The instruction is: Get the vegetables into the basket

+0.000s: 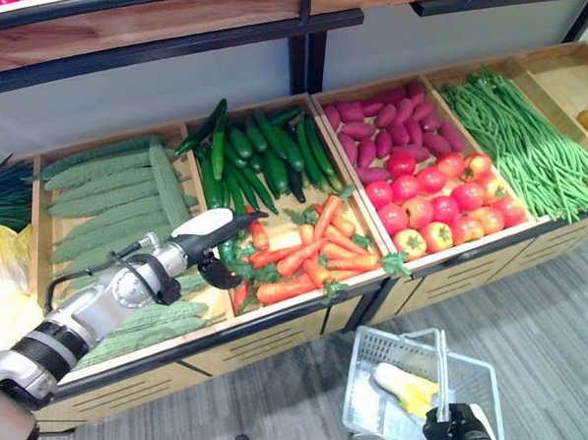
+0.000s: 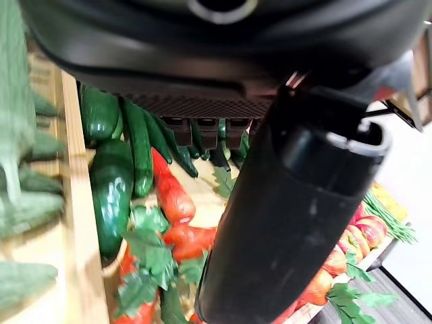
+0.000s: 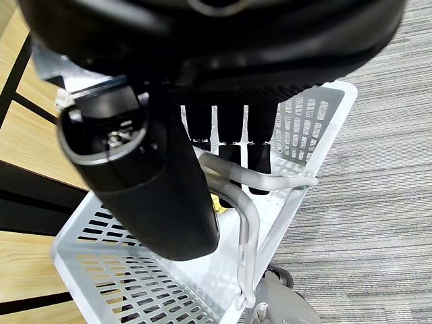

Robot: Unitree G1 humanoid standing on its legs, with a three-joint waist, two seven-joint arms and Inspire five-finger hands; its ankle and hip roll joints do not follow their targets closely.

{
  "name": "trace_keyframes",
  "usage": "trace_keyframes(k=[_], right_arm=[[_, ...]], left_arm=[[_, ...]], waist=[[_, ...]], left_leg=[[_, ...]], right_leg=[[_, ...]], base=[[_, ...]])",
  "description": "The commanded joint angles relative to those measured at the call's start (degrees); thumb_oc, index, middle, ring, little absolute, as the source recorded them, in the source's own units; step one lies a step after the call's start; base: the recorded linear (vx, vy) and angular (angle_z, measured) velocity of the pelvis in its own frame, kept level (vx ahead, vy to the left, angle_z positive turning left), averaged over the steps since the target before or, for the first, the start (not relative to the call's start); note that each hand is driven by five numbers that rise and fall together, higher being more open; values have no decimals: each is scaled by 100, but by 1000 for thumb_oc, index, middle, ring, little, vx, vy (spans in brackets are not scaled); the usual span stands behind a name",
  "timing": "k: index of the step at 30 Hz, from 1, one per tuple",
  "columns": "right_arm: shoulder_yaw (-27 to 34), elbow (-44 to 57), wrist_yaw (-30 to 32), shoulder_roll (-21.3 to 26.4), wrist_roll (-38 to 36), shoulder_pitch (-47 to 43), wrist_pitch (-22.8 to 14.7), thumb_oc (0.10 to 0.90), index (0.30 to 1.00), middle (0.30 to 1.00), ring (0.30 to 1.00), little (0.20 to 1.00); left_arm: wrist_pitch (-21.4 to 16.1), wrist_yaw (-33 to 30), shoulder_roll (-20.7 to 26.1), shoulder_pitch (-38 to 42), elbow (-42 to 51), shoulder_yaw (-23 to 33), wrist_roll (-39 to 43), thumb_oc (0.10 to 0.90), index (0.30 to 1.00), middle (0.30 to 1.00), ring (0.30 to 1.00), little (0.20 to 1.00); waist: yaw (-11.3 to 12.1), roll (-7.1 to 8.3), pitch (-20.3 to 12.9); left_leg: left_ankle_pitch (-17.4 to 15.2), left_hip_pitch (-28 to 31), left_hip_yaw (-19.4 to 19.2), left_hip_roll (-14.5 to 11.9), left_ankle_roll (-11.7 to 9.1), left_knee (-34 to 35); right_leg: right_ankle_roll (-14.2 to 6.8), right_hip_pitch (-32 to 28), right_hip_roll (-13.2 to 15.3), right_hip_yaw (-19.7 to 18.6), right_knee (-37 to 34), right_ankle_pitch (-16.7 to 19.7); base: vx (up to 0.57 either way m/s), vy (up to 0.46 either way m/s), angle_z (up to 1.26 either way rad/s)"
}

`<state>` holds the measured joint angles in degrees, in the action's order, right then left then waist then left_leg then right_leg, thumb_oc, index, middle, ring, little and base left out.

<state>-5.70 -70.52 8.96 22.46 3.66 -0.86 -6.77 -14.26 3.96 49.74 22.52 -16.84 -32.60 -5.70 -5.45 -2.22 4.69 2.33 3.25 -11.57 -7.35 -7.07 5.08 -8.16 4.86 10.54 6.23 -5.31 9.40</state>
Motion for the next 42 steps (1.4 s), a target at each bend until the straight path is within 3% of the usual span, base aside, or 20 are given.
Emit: trace_keyframes(k=[1, 11, 13, 16, 27, 42], right_arm=[[-230, -56, 171, 277, 35, -150, -56, 400, 300, 300, 300, 300], [-271, -39, 202, 317, 36, -207, -74, 400, 300, 300, 300, 300], [-277, -78, 232, 310, 35, -195, -101, 400, 300, 300, 300, 300], [-271, -92, 271, 310, 24, -182, -128, 400, 300, 300, 300, 300], [-209, -76, 368, 247, -82, -192, -122, 400, 300, 300, 300, 300], [-198, -77, 434, 192, -82, -236, -75, 400, 300, 300, 300, 300]], left_arm=[[-164, -444, 224, 1026, -122, 452, -12, 900, 1000, 1000, 1000, 1000], [-222, -395, 97, 1362, -172, -43, -592, 900, 1000, 1000, 1000, 1000], [-240, -569, 233, 1581, -240, -319, -1276, 900, 1000, 1000, 1000, 1000], [-209, -731, 243, 1726, -396, -445, -1628, 900, 1000, 1000, 1000, 1000], [197, -1329, -170, 1648, -890, -49, -2290, 900, 1000, 1000, 1000, 1000], [529, -1583, -621, 1396, -881, 298, -2637, 900, 1000, 1000, 1000, 1000]], waist=[[-31, 283, -193], [-92, 278, -151], [-109, 266, -140], [-110, 272, -121], [-112, 286, -18], [-92, 307, 104]], left_leg=[[-113, -105, 104, -96, -46, -8], [-135, -99, 31, -119, -46, -8], [-143, -95, 22, -117, -46, -8], [-148, -98, 23, -107, -39, -8], [-135, -159, 41, -82, -8, -8], [-99, -255, 67, -128, -6, -8]], right_leg=[[-603, 75, 634, 174, 31, 211], [-587, 138, 578, 69, 31, 185], [-596, 140, 579, 71, 31, 181], [-605, 143, 583, 72, 31, 180], [-589, 200, 597, 56, 31, 192], [-540, 292, 562, 40, 31, 171]], base=[[0, 0, 0], [8, -6, -3], [12, -5, -6], [4, -2, -6], [0, 0, 0], [0, 0, 0]])
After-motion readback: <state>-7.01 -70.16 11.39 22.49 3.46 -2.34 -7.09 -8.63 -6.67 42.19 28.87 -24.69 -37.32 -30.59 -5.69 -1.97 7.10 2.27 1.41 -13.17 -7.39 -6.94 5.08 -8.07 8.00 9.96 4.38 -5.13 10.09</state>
